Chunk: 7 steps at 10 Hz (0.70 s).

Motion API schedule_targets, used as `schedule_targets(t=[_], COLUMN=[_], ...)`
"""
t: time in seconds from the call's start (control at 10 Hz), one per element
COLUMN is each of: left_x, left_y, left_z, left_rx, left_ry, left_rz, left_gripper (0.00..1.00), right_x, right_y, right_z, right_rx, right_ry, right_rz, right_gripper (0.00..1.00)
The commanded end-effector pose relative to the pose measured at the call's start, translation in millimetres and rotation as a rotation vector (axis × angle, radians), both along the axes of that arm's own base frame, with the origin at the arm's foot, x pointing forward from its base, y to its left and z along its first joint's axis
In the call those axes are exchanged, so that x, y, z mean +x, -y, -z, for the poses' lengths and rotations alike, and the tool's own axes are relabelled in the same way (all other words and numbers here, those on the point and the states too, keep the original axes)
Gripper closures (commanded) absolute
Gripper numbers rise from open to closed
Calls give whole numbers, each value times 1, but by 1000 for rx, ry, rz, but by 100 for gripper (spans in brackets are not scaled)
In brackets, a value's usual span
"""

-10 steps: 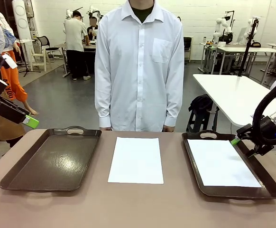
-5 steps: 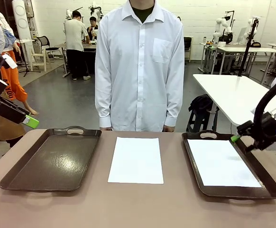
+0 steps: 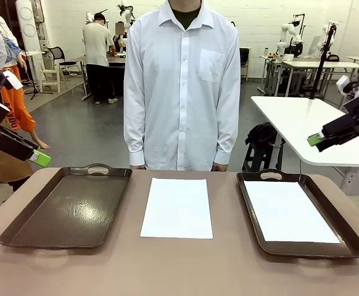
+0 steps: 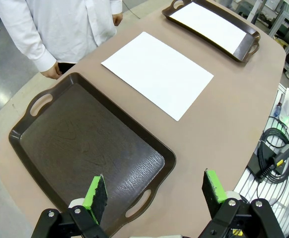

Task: Sort the A4 documents.
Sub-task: Receive the A4 Paper.

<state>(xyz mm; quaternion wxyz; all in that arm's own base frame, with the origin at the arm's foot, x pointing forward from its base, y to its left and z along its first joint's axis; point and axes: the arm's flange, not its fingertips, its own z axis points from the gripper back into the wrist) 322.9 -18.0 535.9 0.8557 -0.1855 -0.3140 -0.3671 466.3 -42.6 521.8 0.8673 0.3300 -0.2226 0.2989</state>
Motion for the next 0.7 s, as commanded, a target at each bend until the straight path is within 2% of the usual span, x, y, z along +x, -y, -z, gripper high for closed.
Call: schedule_targets(t=[0.0, 0.1, 0.3, 0.5, 0.6], left_x=[1, 1, 1, 1, 1], left_y=[-1, -1, -1, -1, -1], left_z=[2, 2, 2, 2, 2], left_rx=[-10, -10, -10, -10, -10], left_ry=[9, 9, 9, 9, 9], left_rz=[10, 10, 10, 10, 10], left_gripper=[0, 0, 0, 0, 0], right_x=[-32, -52, -78, -89, -90], right_y=[0, -6, -10, -16, -18], right_z=[4, -6, -14, -15, -16], right_rx=[58, 43, 14, -15, -26], right_ry=[135, 214, 319, 374, 367], right_rz=[-187, -260, -286, -247, -259], right_gripper=[0, 0, 0, 0, 0])
